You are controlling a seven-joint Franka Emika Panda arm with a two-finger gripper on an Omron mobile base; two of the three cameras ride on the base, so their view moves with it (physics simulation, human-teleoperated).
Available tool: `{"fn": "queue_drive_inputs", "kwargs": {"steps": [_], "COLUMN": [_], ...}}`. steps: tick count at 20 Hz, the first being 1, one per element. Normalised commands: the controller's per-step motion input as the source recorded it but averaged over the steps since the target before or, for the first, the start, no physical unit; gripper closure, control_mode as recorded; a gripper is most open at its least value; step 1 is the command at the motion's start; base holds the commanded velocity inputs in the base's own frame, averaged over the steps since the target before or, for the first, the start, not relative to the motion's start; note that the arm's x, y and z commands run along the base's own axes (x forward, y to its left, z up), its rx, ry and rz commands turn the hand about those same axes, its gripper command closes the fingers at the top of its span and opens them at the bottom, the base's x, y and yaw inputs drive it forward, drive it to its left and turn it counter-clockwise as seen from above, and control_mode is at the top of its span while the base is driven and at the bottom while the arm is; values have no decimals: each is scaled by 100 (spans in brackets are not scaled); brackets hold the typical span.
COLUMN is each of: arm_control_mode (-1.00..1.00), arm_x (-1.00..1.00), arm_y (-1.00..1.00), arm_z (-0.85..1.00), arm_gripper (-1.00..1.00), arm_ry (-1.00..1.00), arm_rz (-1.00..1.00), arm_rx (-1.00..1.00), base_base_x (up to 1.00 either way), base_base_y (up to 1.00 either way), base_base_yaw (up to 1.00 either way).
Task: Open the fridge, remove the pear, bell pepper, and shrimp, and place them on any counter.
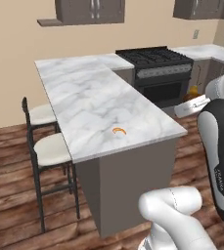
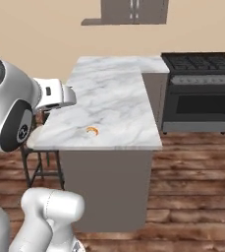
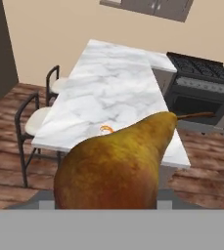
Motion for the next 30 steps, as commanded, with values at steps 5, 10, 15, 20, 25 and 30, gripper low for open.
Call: {"fn": "queue_drive_inputs", "kwargs": {"steps": [5, 10, 15, 20, 25, 30], "arm_control_mode": [100, 100, 100, 100, 100, -100], "arm_x": [0, 0, 0, 0, 0, 27], "arm_y": [0, 0, 0, 0, 0, 0], "arm_z": [0, 0, 0, 0, 0, -17], "arm_gripper": [100, 100, 100, 100, 100, 100], "arm_ry": [0, 0, 0, 0, 0, 10], "arm_rz": [0, 0, 0, 0, 0, 0], "arm_rx": [0, 0, 0, 0, 0, -2], "base_base_x": [79, 70, 58, 42, 12, 0], "base_base_y": [0, 0, 0, 0, 0, 0], "base_base_yaw": [0, 0, 3, 3, 0, 0]}}
